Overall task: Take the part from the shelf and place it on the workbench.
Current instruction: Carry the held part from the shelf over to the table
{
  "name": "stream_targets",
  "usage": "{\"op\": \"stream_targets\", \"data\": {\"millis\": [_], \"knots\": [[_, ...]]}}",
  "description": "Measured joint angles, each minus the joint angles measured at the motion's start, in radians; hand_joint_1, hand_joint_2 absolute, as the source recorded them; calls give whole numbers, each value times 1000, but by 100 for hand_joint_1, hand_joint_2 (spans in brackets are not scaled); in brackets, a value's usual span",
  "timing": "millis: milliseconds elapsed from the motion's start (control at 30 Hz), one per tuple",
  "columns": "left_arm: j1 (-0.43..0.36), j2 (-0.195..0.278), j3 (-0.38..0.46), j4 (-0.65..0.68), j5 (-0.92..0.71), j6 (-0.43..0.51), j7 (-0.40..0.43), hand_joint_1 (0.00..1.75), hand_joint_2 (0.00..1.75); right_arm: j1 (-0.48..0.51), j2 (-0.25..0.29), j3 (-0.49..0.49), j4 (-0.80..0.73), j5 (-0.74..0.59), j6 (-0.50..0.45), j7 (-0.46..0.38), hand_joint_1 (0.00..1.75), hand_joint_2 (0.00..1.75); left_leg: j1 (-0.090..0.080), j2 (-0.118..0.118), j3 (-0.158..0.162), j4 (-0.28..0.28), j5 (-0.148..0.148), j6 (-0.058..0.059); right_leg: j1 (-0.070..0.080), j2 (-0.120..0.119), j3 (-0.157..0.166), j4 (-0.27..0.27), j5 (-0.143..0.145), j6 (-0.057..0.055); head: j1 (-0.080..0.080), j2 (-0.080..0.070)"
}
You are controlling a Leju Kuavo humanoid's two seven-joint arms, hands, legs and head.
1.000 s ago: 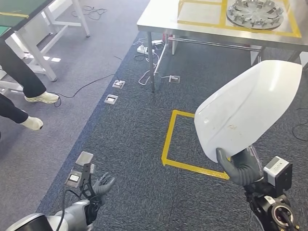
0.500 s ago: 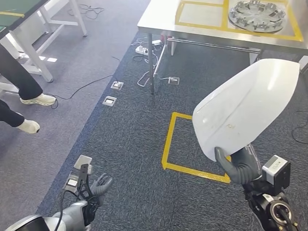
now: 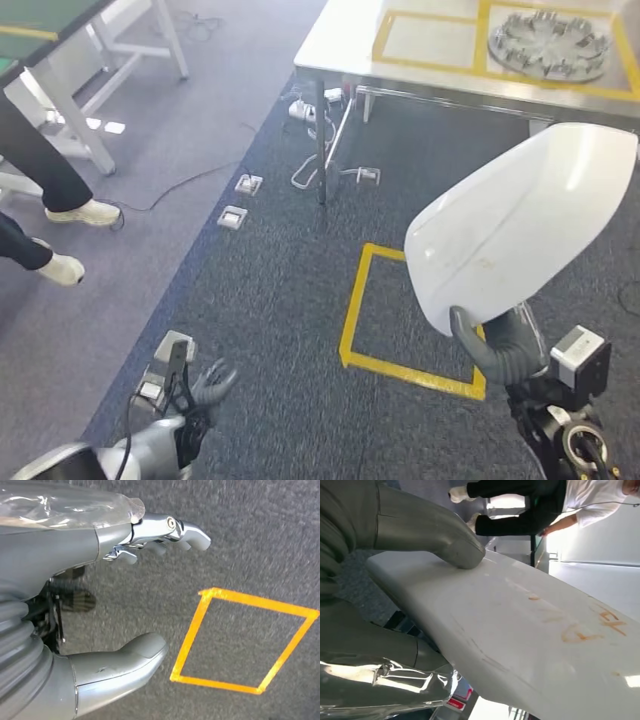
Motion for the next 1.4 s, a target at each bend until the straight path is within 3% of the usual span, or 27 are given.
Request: {"op": "stream_targets", "data": {"millis": [67, 167, 200, 233, 267, 333, 400, 500, 567, 667, 700, 733, 767, 867, 900, 967, 1067, 1133, 1200, 1233, 1267, 1300, 1367, 1400], "knots": [[-2, 0, 0, 0, 0, 0, 0, 0, 175, -2, 1, -1, 0, 0, 0, 0, 175, 175, 2, 3, -30, 68, -16, -11, -8, -1, 24, -15, -1, -4, -1, 0], [-1, 2, 0, 0, 0, 1, -1, 0, 175, -2, 2, -2, 0, 0, 0, 0, 175, 175, 16, 4, -155, 258, -85, -30, -13, -2, 41, -21, -14, -4, -6, 0], [1, 2, 0, 0, 0, 1, -1, 0, 175, -1, 3, -2, 0, 0, 0, 0, 175, 175, 23, 5, -187, 289, -95, -36, -15, -2, 46, -21, -20, -2, -7, 0], [3, 3, 0, 0, 0, 2, -1, 0, 175, 1, 3, -2, 0, 0, 1, 0, 175, 175, 29, 6, -201, 285, -82, -42, -18, -1, 53, -20, -27, 2, -9, 0], [3, 3, 0, 0, 0, 2, -1, 0, 175, 1, 3, -2, 0, 0, 1, 0, 175, 175, 35, 7, -195, 240, -45, -48, -21, -1, 62, -19, -34, 7, -10, 0], [4, 3, 0, 0, 0, 2, -1, 0, 175, 0, 3, -2, 0, 0, 0, 0, 175, 175, 44, 10, -145, 91, 50, -61, -28, -1, 81, -15, -53, 21, -11, 0], [3, 3, 0, 0, 0, 2, -1, 0, 175, -1, 3, -2, 0, 0, 0, 0, 175, 175, 41, 12, -113, 5, 79, -54, -30, 0, 88, -10, -69, 37, -11, 0], [5, 4, 0, 0, 0, 2, -1, 0, 175, 0, 3, -3, 0, 0, 0, 0, 175, 175, 34, 9, -103, -1, 73, -24, -33, 0, 89, -1, -80, 58, -9, 0], [3, 4, 0, 0, 0, 2, -1, 0, 175, -1, 3, -4, 0, 0, 0, 0, 175, 175, 33, 8, -86, -4, 65, -9, -37, -2, 61, 62, -94, 63, -5, 0], [2, 5, 0, 0, 0, 2, -1, 0, 175, 2, 3, -5, 0, 1, 2, 1, 175, 175, 25, 7, -63, -5, 46, 7, -37, -3, -62, 275, -165, 64, 1, 0], [3, 5, 0, 0, 0, 3, -1, 0, 175, 5, 3, -6, 0, 1, 3, 3, 175, 175, 21, 6, -55, -5, 38, 9, -35, -3, -97, 321, -184, 63, 1, 0], [4, 5, 0, 0, 0, 3, -1, 0, 175, 7, 3, -6, 0, 2, 4, 6, 175, 175, 17, 4, -45, -5, 31, 11, -33, -2, -115, 331, -184, 59, 1, 0], [5, 4, 0, 0, 0, 3, -1, 0, 175, 9, 3, -7, 0, 3, 4, 8, 175, 175, 14, 2, -34, -5, 22, 12, -28, -2, -115, 301, -161, 53, 2, 0], [5, 2, -2, 0, 0, 3, -1, 0, 175, 9, 3, -9, 0, 5, 5, 13, 175, 175, 8, -1, 3, -7, -4, 10, -7, -2, -61, 99, -22, 23, 2, 0], [3, 2, -3, 0, 1, 3, -1, 0, 175, 8, 3, -10, 0, 5, 6, 14, 175, 175, 8, -1, 8, -9, -10, 7, 0, -1, -44, 52, 1, 16, 3, 0], [2, 1, -4, 0, 1, 3, -1, 0, 175, 8, 3, -11, -3, 7, 7, 16, 175, 175, 8, 0, 11, -9, -14, -1, 5, -1, -31, 18, 4, 8, 3, 0], [1, -1, -4, 0, 1, 3, -1, 0, 175, 8, 3, -14, -9, 9, 7, 21, 175, 175, 9, 4, -1, 29, -26, -15, -2, -1, 2, -7, 9, 0, 1, 0], [-1, -2, -5, 0, 1, 3, -1, 0, 175, 6, 3, -17, -12, 9, 6, 25, 175, 175, 14, 6, -67, 141, -57, -25, -6, -1, 19, -17, 4, -4, -1, 0], [-1, -1, -5, 0, 1, 3, 0, 0, 175, 8, 3, -18, -14, 9, 4, 28, 175, 175, 21, 7, -159, 261, -99, -36, -9, -1, 29, -17, -8, -4, -4, 0], [1, -1, -5, 0, 1, 3, 0, 0, 175, 10, 3, -18, -14, 8, 2, 31, 175, 175, 25, 7, -188, 283, -105, -40, -11, -1, 36, -17, -15, -2, -5, 0], [2, 0, -5, 0, 0, 3, 0, 0, 175, 12, 3, -19, -14, 7, -1, 34, 175, 175, 29, 7, -199, 267, -89, -45, -13, -1, 45, -16, -23, 1, -6, 0], [2, 0, -5, 0, 0, 2, 1, 0, 175, 13, 3, -20, -14, 5, -4, 37, 175, 175, 33, 8, -190, 215, -50, -48, -16, 0, 56, -14, -32, 5, -7, 0], [1, 1, -5, 0, 0, 1, 1, 0, 175, 13, 3, -22, -15, 1, -10, 41, 175, 175, 38, 13, -149, 75, 47, -52, -19, 0, 74, -8, -53, 17, -9, 0], [0, 1, -5, 0, 0, 1, 1, 0, 175, 12, 3, -22, -16, -1, -13, 43, 175, 175, 37, 16, -133, 29, 74, -49, -18, 1, 77, -4, -63, 24, -9, 0]]}}
